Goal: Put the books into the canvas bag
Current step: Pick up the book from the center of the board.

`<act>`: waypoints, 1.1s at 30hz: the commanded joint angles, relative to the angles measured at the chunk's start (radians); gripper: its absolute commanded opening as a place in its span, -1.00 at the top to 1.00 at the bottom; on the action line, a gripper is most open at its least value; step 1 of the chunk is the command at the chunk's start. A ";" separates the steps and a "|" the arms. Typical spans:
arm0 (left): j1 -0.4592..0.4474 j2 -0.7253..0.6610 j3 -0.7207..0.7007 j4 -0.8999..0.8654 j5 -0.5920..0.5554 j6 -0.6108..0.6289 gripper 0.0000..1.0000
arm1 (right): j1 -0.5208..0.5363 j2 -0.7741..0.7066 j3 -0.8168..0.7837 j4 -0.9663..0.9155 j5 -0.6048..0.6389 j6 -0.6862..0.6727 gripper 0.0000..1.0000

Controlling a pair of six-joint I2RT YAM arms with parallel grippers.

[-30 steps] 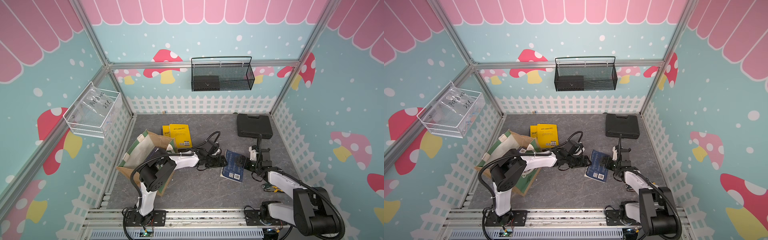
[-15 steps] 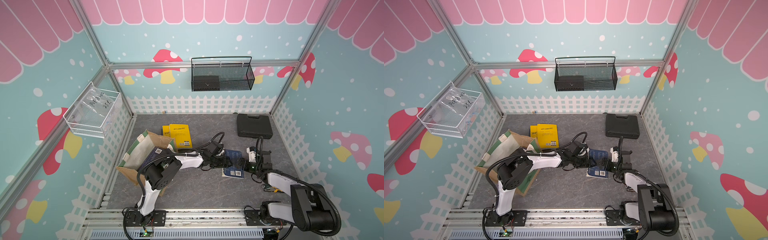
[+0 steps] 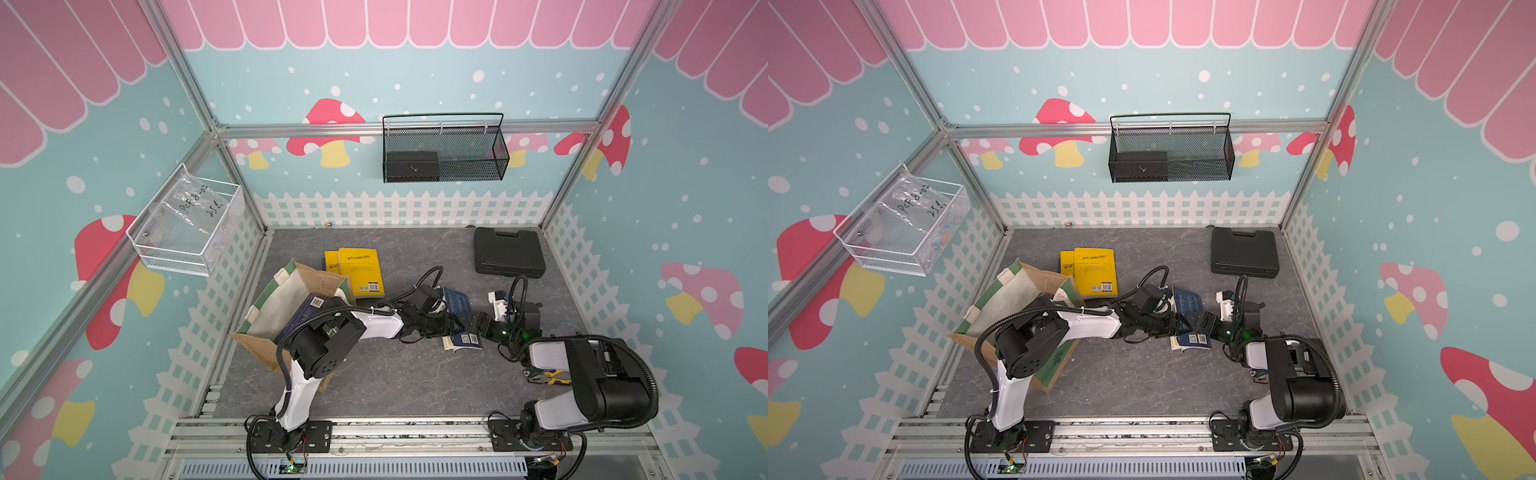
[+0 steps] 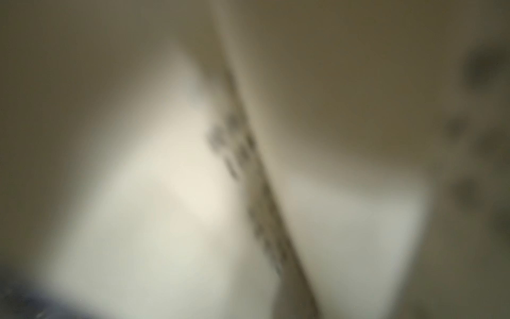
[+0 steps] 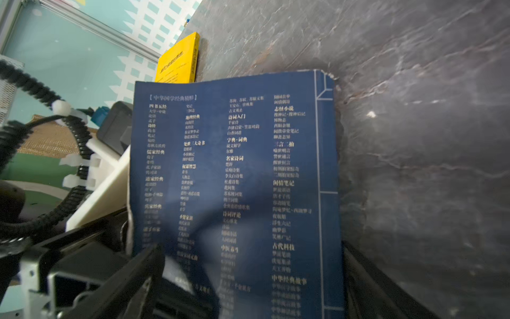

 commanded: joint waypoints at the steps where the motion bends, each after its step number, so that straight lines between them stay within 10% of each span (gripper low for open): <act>1: 0.005 0.030 -0.045 0.094 -0.014 -0.056 -0.19 | 0.047 0.023 -0.041 0.002 -0.210 0.015 -0.96; 10: 0.055 0.000 -0.156 0.274 0.052 -0.125 0.99 | 0.046 0.015 -0.056 0.068 -0.228 0.048 -0.95; 15: 0.068 -0.027 -0.207 0.323 0.073 -0.123 1.00 | 0.044 0.008 -0.065 0.156 -0.273 0.086 -0.86; 18: 0.075 -0.050 -0.223 0.315 0.095 -0.114 1.00 | 0.042 -0.013 -0.075 0.209 -0.286 0.115 -0.38; 25: 0.078 -0.211 -0.135 -0.158 0.095 0.132 0.21 | 0.043 -0.093 -0.043 0.196 -0.311 0.105 0.76; 33: 0.092 -0.345 0.244 -0.980 -0.184 0.481 -0.76 | 0.050 -0.152 0.018 0.180 -0.412 0.065 1.00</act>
